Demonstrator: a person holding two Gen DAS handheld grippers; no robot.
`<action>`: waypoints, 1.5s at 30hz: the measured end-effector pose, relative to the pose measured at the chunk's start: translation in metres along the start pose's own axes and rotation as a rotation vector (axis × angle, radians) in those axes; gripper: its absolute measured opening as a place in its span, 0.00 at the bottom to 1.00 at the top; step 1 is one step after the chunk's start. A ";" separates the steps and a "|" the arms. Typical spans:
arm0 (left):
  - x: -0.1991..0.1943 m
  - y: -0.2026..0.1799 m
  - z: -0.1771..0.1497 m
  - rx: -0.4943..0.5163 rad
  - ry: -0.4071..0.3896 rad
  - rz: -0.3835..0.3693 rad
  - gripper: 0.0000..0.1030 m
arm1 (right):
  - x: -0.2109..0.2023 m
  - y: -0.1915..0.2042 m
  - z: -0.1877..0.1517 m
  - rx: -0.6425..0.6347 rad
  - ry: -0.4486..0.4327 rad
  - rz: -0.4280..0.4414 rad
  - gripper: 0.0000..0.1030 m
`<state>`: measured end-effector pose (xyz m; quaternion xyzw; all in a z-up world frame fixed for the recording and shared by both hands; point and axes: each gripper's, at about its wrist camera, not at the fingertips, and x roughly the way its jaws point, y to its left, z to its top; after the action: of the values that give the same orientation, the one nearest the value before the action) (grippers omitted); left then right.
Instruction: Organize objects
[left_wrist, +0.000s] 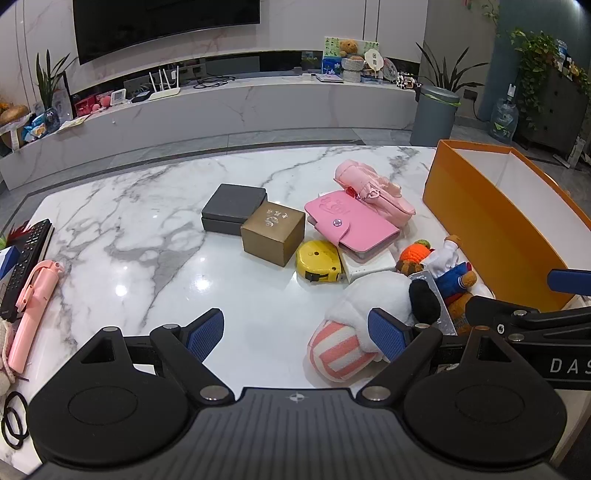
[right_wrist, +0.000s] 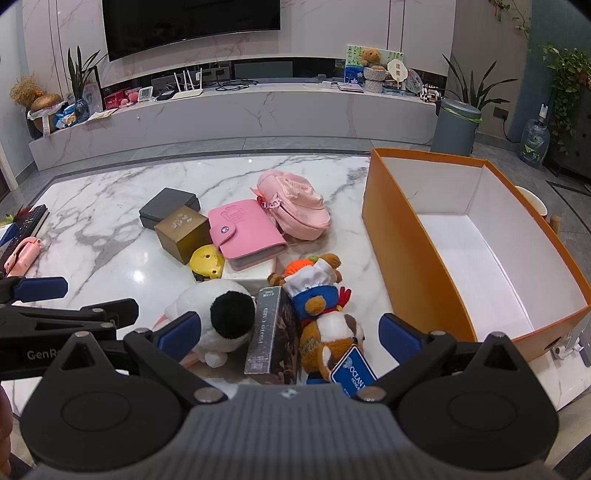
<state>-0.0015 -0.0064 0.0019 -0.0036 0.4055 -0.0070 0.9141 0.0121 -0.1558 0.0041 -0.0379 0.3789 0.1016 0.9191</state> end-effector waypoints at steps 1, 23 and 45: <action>0.000 0.000 0.000 0.002 -0.001 0.000 0.99 | 0.000 0.000 0.000 0.000 -0.001 0.000 0.99; -0.001 -0.001 -0.001 -0.005 -0.004 0.010 0.99 | 0.000 -0.002 -0.001 0.001 -0.003 -0.001 0.99; -0.001 -0.002 -0.002 -0.003 -0.004 0.013 0.99 | 0.000 -0.002 -0.001 0.001 -0.004 0.000 0.99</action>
<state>-0.0031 -0.0083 0.0012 -0.0024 0.4038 -0.0004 0.9148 0.0116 -0.1575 0.0035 -0.0374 0.3773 0.1016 0.9197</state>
